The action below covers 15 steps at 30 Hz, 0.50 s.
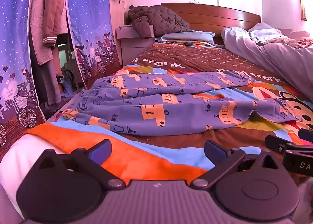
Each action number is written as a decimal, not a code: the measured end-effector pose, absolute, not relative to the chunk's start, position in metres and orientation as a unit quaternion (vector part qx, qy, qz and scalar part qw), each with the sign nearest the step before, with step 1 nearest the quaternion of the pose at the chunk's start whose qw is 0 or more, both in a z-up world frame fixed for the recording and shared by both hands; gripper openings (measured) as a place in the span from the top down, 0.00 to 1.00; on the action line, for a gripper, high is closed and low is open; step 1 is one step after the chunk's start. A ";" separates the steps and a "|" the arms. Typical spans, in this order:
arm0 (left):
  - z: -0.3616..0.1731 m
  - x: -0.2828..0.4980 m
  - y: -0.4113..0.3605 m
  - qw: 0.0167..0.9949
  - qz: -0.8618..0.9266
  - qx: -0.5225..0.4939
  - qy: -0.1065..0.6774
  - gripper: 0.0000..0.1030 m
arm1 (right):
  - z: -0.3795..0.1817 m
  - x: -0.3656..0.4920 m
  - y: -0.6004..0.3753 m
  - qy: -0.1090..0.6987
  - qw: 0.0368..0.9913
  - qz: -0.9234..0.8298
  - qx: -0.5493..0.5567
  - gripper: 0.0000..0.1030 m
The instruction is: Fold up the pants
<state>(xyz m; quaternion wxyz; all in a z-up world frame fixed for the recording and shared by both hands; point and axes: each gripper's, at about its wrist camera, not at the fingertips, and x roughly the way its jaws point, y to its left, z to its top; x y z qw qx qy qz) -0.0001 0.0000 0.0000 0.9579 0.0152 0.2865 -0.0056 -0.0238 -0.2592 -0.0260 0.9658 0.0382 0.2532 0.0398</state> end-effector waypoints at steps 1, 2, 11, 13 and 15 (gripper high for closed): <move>0.000 0.000 0.000 0.958 -0.007 0.014 0.288 0.00 | -0.026 -0.024 -0.259 0.251 0.966 0.040 0.038 0.00; 0.000 0.000 0.000 0.957 -0.007 0.013 0.289 0.00 | -0.025 -0.024 -0.259 0.250 0.967 0.042 0.037 0.00; 0.000 -0.001 -0.005 0.957 -0.007 0.020 0.290 0.00 | -0.025 -0.022 -0.258 0.244 0.968 0.042 0.034 0.00; 0.000 -0.001 -0.003 0.957 -0.008 0.020 0.291 0.00 | -0.025 -0.023 -0.258 0.244 0.968 0.042 0.036 0.00; 0.000 0.001 -0.003 0.956 -0.008 0.019 0.291 0.00 | -0.026 -0.022 -0.259 0.244 0.968 0.044 0.037 0.01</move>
